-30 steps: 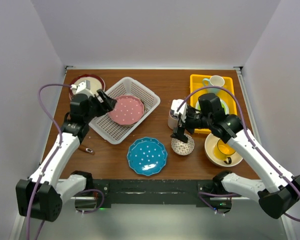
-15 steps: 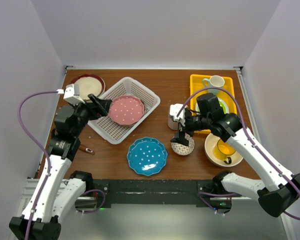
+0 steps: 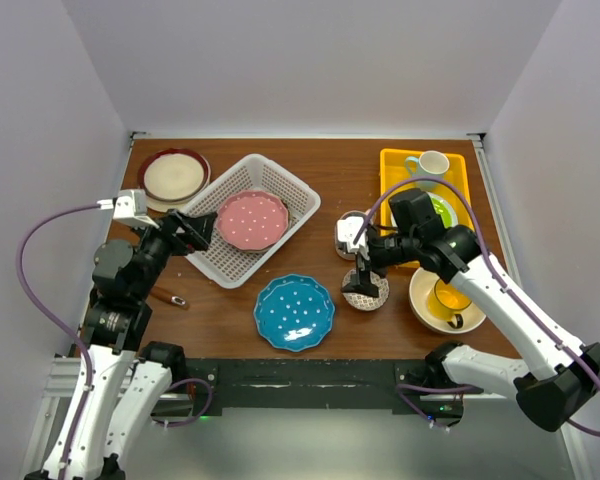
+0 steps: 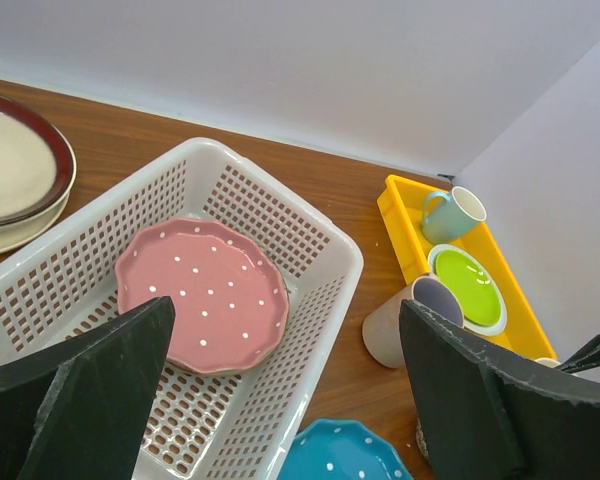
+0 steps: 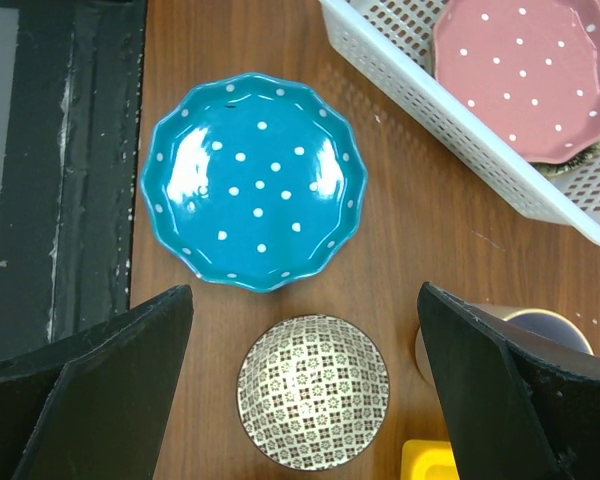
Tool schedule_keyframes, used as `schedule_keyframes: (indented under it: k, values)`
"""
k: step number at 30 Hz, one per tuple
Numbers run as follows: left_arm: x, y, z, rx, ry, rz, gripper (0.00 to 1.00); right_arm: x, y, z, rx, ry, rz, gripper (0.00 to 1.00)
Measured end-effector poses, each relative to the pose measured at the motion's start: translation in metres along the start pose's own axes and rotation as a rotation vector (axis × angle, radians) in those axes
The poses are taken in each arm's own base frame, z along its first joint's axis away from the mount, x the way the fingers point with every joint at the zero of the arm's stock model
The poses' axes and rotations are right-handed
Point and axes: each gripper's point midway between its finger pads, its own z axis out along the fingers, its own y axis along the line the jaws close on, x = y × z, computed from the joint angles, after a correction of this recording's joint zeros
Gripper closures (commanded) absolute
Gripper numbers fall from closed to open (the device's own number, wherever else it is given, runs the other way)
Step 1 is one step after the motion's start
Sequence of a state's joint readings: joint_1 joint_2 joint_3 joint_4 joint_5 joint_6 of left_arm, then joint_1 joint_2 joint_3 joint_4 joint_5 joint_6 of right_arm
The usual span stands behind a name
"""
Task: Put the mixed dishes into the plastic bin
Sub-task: Pick up the plate at the center of the board.
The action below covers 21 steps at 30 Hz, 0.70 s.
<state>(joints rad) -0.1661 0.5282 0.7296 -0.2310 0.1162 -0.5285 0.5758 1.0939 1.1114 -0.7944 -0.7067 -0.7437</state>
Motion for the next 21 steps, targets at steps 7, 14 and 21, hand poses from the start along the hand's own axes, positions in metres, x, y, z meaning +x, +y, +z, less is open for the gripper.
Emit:
schedule_keyframes:
  k: [7, 14, 21]
  values:
    - [0.010, 0.002, -0.007, 0.006, 0.019, 0.016, 0.00, 0.000, 0.007, 0.001, -0.038, -0.007, -0.039, 0.02]
    - [0.011, -0.005, -0.014, 0.043, 0.025, 0.021, 0.00, 0.000, 0.016, 0.002, -0.081, -0.009, -0.081, 0.02]
    - [0.014, -0.011, -0.020, 0.084, 0.030, 0.026, 0.00, 0.001, 0.019, 0.003, -0.100, -0.006, -0.118, 0.02]
